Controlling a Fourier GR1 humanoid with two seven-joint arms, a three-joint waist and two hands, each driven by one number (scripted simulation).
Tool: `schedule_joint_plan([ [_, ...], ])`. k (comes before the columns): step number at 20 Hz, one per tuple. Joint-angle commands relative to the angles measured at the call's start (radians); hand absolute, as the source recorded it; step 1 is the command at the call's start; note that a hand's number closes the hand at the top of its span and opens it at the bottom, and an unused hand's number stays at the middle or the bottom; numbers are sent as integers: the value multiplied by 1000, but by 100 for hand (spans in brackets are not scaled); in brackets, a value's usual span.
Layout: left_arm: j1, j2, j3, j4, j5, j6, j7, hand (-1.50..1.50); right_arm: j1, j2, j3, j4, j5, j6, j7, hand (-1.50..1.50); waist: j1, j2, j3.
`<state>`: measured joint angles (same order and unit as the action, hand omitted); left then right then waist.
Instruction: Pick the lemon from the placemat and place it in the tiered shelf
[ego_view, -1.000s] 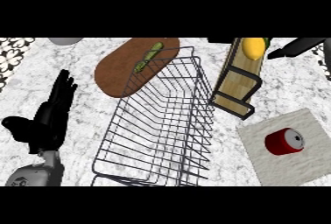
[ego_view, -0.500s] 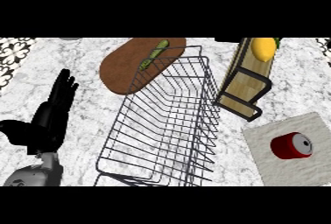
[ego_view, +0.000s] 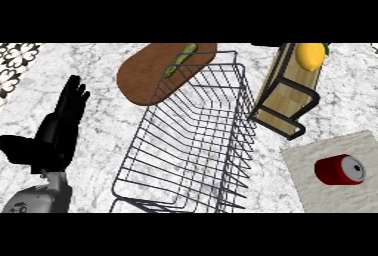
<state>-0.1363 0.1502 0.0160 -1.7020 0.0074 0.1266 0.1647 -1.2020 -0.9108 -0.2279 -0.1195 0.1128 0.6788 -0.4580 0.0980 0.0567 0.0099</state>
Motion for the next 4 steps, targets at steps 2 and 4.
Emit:
schedule_joint_plan([
  [2,-9,-22,-11,24,-7,12,-12,0,35,-30,-9,-16,-12,139,-82,-150,-5,4,1],
  [4,-13,-5,-12,-13,-8,3,7,0,27,-52,-24,-13,-28,160,-55,-150,8,-1,3],
])
